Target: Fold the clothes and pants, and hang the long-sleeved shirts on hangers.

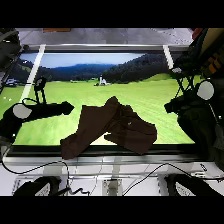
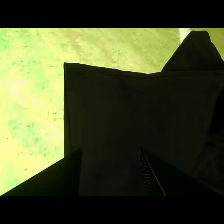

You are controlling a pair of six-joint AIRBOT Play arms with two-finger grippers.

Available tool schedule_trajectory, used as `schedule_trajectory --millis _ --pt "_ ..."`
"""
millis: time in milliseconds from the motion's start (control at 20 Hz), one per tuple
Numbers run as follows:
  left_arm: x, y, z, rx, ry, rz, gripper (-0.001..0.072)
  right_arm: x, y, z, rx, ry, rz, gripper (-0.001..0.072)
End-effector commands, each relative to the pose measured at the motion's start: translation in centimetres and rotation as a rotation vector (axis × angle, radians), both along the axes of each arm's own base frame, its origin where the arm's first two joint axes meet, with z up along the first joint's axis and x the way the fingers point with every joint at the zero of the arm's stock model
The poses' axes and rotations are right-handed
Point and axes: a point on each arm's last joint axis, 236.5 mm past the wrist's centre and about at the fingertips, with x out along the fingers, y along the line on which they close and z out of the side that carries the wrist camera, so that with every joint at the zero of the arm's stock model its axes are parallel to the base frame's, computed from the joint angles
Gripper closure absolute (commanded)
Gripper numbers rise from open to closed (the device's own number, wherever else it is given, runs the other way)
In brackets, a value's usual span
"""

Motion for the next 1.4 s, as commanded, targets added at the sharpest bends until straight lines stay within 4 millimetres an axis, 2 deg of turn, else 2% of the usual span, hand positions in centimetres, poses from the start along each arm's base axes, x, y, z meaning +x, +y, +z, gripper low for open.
schedule_trajectory --millis 0,100,150,200,300,400,450,500,550,800,950,1050,1200,1350 --pt "0.0 -0.4 0.3 -0.036 0.008 0.016 0.0316 -0.7 -3.7 -3.0 -0.042 0.057 -0.012 0.0688" --pt "0.0 -0.8 0.5 -0.063 0.013 0.018 0.0316 -2.9 -6.2 -6.5 -0.011 0.157 -0.099 0.0701" --pt "0.0 -0.8 0.5 -0.064 0.011 0.018 0.0316 -4.0 -6.2 -8.0 0.051 0.202 -0.109 0.0702" --pt "-0.1 -0.9 0.5 -0.065 0.013 0.018 0.0316 -4.5 -5.3 -9.2 0.158 0.226 -0.101 0.0702" --pt "0.0 -0.8 0.5 -0.064 0.012 0.018 0.0316 -3.6 -3.2 -9.5 0.377 0.196 -0.078 0.0702" --pt "-0.4 -1.0 0.3 -0.064 0.029 0.007 0.0316 -1.3 -3.9 -9.6 0.497 0.116 -0.162 0.0699" --pt "-1.1 -1.2 0.0 -0.066 0.056 -0.01 0.0315 -0.4 -4.4 -9.9 0.522 0.087 -0.204 0.0613" --pt "-1.7 -1.5 -0.3 -0.067 0.083 -0.028 0.0304 0.2 -4.5 -10.3 0.54 0.072 -0.231 0.0359" --pt "-2.4 -1.7 -0.6 -0.068 0.111 -0.046 0.0305 0.3 -4.4 -11.1 0.548 0.078 -0.242 0.0225" --pt "-5.4 -2.5 -1.6 -0.071 0.227 -0.12 0.0304 -0.8 -2.6 -17.2 0.609 0.236 -0.274 0.0259" --pt "-5.9 -2.9 -1.6 -0.085 0.247 -0.132 0.0305 -1.1 -0.2 -18.8 0.739 0.315 -0.258 0.0258" --pt "-6.0 -2.8 -1.6 -0.081 0.247 -0.133 0.0305 -1.4 0.4 -19.8 0.775 0.357 -0.263 0.0258" --pt "-5.9 -1.5 -2.4 0.001 0.236 -0.148 0.0307 -2.6 1.2 -20.7 0.792 0.418 -0.228 0.0258" --pt "-6.0 2.5 -4.0 0.172 0.252 -0.121 0.0307 -2.9 2.0 -21.7 0.738 0.438 -0.175 0.0264"
